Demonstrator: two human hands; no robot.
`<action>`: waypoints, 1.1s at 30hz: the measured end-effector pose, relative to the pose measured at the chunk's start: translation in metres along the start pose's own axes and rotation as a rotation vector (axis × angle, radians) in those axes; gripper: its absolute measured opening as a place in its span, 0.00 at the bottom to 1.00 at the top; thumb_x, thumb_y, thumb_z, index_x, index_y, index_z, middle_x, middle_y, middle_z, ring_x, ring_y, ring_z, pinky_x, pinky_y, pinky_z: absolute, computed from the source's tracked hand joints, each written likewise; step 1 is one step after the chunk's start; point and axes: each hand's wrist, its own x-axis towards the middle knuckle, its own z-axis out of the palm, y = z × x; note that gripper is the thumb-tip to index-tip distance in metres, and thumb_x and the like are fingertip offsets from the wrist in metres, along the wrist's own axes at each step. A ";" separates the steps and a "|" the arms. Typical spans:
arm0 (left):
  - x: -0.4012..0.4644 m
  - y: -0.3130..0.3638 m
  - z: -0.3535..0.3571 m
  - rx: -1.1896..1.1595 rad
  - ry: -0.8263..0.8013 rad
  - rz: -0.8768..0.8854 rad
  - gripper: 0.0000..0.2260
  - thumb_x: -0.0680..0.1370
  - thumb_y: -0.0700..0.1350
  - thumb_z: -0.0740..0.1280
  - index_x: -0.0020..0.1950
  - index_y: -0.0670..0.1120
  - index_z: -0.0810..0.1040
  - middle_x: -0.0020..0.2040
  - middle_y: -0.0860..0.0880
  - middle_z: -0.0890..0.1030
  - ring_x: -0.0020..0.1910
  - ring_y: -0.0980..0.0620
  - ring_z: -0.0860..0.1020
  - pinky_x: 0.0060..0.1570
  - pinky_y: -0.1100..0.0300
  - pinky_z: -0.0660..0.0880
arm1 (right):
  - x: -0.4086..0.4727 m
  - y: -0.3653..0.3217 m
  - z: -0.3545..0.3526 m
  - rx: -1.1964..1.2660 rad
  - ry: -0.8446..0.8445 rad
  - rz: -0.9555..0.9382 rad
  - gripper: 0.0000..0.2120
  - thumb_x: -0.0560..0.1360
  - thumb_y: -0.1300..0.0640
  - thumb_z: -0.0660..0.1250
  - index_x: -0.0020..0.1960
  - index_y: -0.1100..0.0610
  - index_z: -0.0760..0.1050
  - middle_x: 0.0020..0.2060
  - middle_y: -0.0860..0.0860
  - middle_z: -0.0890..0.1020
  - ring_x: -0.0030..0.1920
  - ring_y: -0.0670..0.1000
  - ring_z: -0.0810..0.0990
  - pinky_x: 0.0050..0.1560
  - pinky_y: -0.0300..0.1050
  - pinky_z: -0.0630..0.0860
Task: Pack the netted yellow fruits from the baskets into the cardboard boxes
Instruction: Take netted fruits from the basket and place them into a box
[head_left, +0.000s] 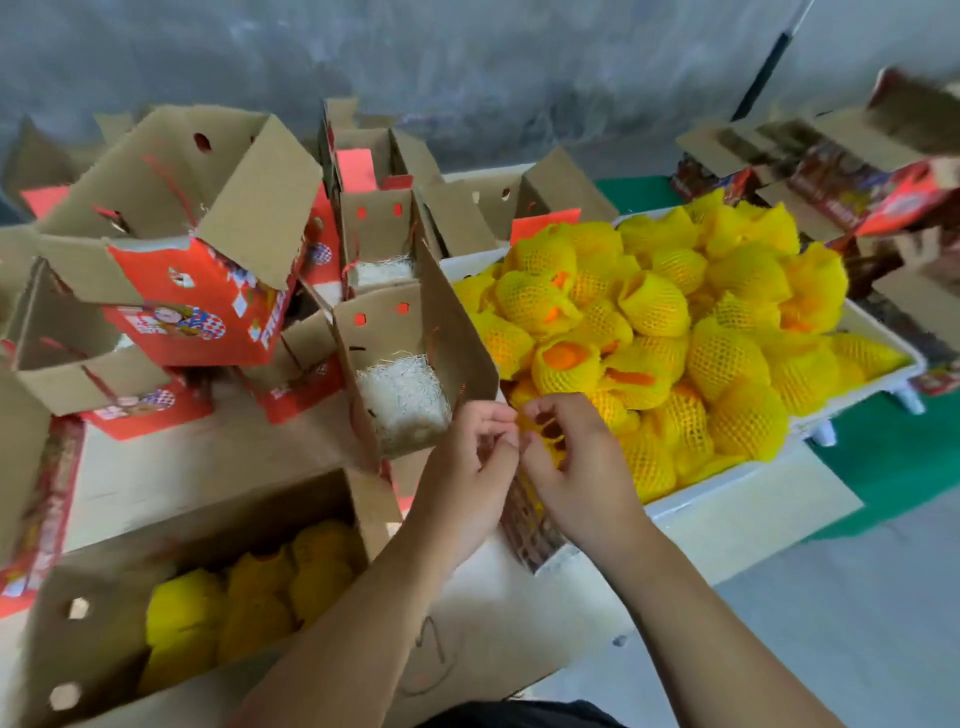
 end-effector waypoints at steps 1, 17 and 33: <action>0.006 0.003 0.011 0.025 0.027 0.008 0.11 0.78 0.50 0.65 0.60 0.58 0.76 0.57 0.56 0.81 0.55 0.59 0.81 0.58 0.57 0.77 | 0.007 0.009 -0.009 -0.075 0.086 -0.035 0.12 0.75 0.59 0.70 0.58 0.56 0.77 0.53 0.53 0.79 0.54 0.55 0.78 0.52 0.50 0.73; 0.039 0.021 0.062 -0.067 0.086 -0.150 0.21 0.80 0.50 0.67 0.74 0.59 0.71 0.67 0.58 0.77 0.61 0.67 0.77 0.56 0.71 0.74 | 0.074 0.072 -0.031 -0.529 -0.138 -0.008 0.42 0.66 0.35 0.74 0.75 0.44 0.62 0.65 0.47 0.76 0.67 0.58 0.67 0.62 0.59 0.62; 0.035 0.030 0.070 -0.212 0.145 -0.040 0.18 0.78 0.65 0.66 0.54 0.52 0.83 0.47 0.48 0.84 0.46 0.55 0.81 0.47 0.58 0.78 | 0.064 0.069 -0.071 0.327 -0.275 0.013 0.41 0.71 0.47 0.77 0.78 0.51 0.62 0.65 0.45 0.77 0.64 0.44 0.78 0.61 0.45 0.78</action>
